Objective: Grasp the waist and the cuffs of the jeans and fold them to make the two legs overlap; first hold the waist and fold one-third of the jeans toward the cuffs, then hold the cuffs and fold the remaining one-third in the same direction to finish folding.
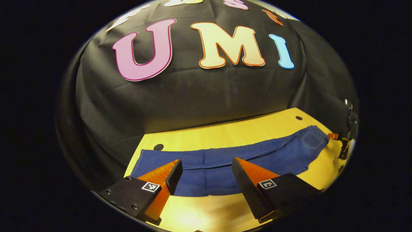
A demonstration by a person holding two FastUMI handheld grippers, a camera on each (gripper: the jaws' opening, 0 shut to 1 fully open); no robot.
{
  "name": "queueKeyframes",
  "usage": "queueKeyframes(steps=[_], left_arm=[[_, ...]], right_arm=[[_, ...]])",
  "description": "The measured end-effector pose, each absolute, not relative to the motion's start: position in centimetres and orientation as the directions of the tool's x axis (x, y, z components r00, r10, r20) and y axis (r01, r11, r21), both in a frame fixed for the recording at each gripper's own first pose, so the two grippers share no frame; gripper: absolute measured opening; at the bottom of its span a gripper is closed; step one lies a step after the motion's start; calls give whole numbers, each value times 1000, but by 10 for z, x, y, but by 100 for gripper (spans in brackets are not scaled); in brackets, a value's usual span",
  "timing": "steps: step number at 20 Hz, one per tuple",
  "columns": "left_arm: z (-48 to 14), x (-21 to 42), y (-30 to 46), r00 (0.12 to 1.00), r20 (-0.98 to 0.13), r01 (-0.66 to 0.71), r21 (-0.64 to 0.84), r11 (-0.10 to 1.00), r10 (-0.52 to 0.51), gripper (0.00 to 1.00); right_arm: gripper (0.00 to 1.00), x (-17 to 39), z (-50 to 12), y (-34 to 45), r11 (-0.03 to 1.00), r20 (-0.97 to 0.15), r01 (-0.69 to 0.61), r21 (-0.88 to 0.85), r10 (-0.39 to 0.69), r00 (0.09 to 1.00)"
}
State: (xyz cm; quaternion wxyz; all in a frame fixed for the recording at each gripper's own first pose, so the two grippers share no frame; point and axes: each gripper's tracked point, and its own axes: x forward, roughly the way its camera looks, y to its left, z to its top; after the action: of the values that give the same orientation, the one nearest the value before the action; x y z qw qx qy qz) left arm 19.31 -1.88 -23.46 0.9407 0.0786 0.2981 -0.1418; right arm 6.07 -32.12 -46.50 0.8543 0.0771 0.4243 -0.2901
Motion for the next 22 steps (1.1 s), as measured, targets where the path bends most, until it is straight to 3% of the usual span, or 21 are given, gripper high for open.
queueKeyframes(steps=[2,5,6,7,9,10,13,15,20,21,22], left_arm=[[-224,176,-20,796,-570,276,39,960,-205,95],[-211,155,-10,806,-566,235,35,971,-174,95],[-209,152,-3,807,-569,221,40,974,-160,95],[-209,149,4,807,-571,209,44,977,-147,95],[-207,148,16,807,-576,189,47,981,-128,95],[-205,148,24,808,-578,177,49,983,-116,95],[-195,148,38,817,-567,149,26,988,-108,96],[-192,147,45,819,-561,144,-1,990,-120,95],[-186,154,82,823,-557,112,-35,993,-113,96],[-187,157,89,821,-560,107,-43,993,-113,92],[-188,161,97,820,-561,101,-45,994,-109,96]], right_arm=[[96,52,-478,-321,797,-808,601,-54,-389,443],[98,70,-482,-330,796,-776,603,-44,-407,481],[92,69,-485,-329,812,-791,581,-51,-388,473],[72,74,-488,-320,830,-811,558,-11,-334,480],[34,77,-472,-331,845,-786,529,-73,-375,491],[10,77,-477,-331,857,-785,499,-128,-395,478],[6,84,-457,-333,875,-760,423,-234,-436,483],[5,87,-433,-325,867,-736,442,-231,-453,503],[5,116,-365,-295,893,-637,418,-168,-421,645],[5,120,-352,-290,902,-615,400,-161,-409,674],[5,119,-347,-291,912,-599,382,-152,-392,698]])
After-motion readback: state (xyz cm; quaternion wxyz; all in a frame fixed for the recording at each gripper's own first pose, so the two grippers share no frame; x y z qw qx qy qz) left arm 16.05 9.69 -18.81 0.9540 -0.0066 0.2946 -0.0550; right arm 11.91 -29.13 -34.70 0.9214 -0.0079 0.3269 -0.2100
